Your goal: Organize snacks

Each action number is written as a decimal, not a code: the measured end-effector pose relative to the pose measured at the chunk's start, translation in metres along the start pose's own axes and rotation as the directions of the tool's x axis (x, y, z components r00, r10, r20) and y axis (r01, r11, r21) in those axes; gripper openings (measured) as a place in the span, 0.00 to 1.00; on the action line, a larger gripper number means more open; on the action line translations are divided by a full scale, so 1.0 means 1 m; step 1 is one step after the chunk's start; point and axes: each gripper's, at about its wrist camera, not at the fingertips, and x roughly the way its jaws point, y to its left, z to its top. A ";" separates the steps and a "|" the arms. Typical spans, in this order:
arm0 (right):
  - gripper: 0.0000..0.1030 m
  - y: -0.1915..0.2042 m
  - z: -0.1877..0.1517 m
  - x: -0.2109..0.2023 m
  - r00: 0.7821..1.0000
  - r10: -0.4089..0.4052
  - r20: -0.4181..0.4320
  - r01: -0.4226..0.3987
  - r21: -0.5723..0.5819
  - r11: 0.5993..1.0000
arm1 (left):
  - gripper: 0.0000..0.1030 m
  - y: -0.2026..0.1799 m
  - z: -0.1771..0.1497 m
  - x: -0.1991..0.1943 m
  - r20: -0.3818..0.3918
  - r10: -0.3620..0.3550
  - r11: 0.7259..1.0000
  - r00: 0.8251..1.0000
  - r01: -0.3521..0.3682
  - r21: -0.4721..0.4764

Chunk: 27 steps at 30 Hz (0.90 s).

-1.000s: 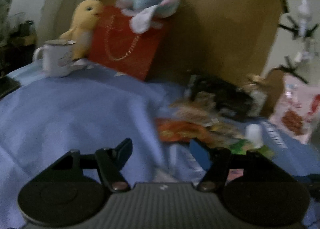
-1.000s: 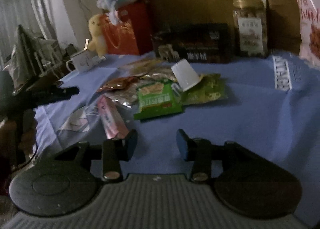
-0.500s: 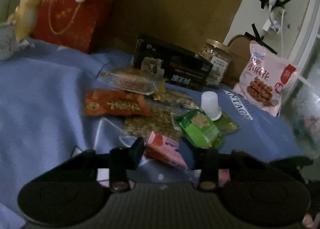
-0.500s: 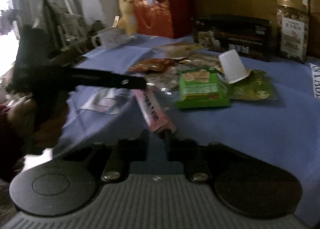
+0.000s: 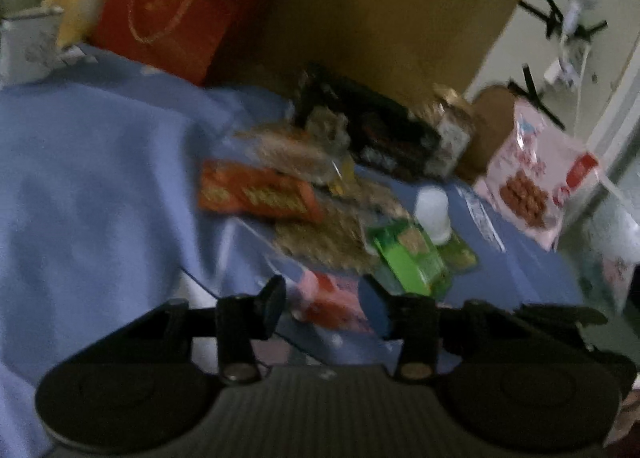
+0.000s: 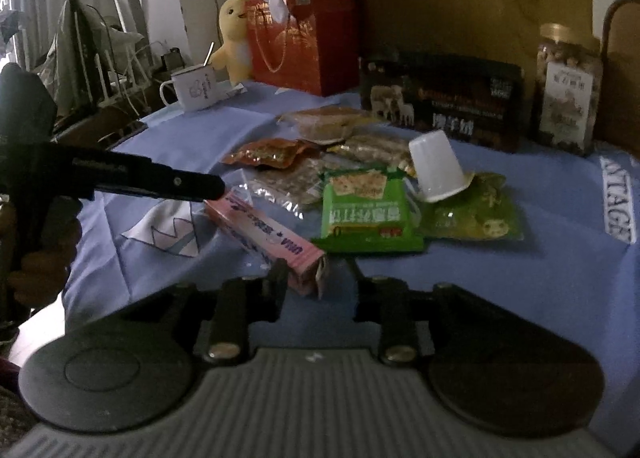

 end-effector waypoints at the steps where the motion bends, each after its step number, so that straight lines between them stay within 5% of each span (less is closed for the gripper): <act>1: 0.32 0.000 -0.001 0.004 1.000 0.009 -0.015 -0.009 0.003 1.000 | 0.41 -0.003 -0.003 0.001 0.001 -0.001 1.000 1.000 0.001 0.010; 15: 0.29 0.003 -0.005 -0.001 0.998 -0.017 0.060 0.012 0.072 0.997 | 0.39 -0.023 -0.017 -0.014 0.031 0.035 0.998 0.999 -0.036 0.049; 27: 0.27 -0.002 0.036 -0.006 0.988 -0.028 0.155 0.018 0.066 0.998 | 0.39 -0.031 0.041 -0.019 0.120 0.015 0.996 0.993 -0.026 0.087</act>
